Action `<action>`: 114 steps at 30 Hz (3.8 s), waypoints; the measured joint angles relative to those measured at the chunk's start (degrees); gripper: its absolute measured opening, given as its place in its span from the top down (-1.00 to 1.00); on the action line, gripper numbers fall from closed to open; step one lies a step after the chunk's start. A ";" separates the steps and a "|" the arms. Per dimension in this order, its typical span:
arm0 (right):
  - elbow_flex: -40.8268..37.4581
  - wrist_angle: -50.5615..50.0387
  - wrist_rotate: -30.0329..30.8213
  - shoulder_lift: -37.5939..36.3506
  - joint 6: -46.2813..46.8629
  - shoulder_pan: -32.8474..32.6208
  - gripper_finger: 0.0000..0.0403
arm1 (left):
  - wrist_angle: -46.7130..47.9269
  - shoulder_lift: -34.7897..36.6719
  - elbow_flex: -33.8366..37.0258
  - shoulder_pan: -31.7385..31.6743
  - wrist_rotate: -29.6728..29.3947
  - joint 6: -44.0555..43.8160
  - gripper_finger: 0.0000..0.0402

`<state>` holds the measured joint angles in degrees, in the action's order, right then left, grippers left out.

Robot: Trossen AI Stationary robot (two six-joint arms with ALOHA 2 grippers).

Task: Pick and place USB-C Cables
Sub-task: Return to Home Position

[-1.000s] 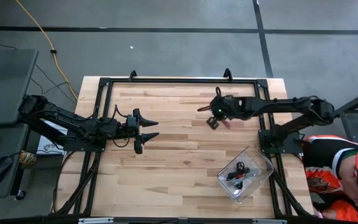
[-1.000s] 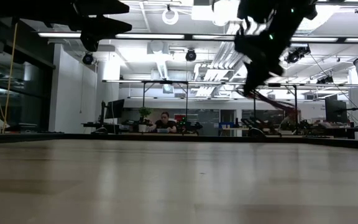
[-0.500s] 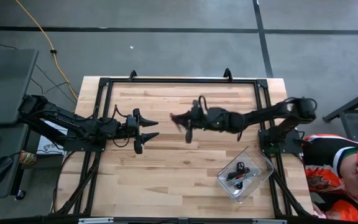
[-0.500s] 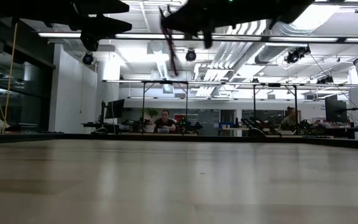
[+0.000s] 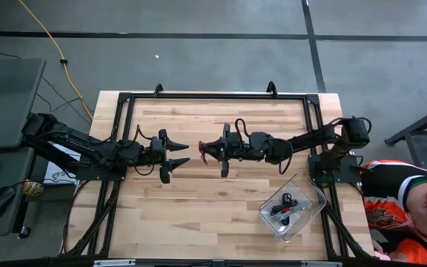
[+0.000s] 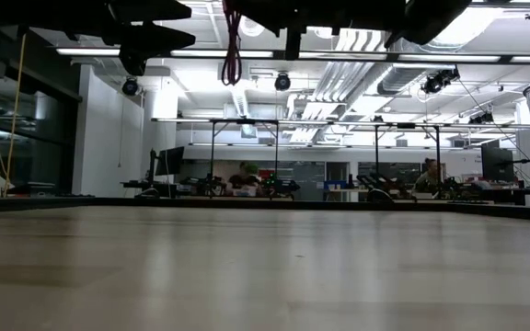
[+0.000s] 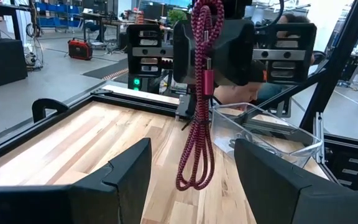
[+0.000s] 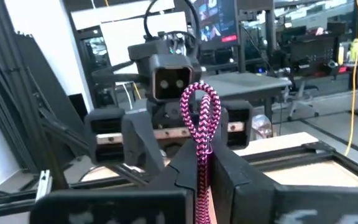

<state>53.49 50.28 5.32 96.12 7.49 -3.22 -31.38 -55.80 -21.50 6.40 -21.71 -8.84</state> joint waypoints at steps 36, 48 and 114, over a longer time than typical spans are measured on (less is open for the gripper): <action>0.00 -1.16 0.02 0.02 1.16 -0.09 0.97 | 0.07 -0.01 0.00 0.00 -0.16 0.00 -0.05; 0.00 -1.27 0.02 0.02 1.10 -0.09 0.97 | 0.07 -0.01 0.00 0.00 -0.15 0.00 -0.05; 5.24 -110.59 -3.08 -14.75 43.47 -41.83 0.96 | -1.02 -0.01 0.00 0.00 -0.13 0.02 -0.05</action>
<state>58.74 -60.31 2.24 81.36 50.96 -45.06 -32.40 -55.81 -21.50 6.39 -21.85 -8.82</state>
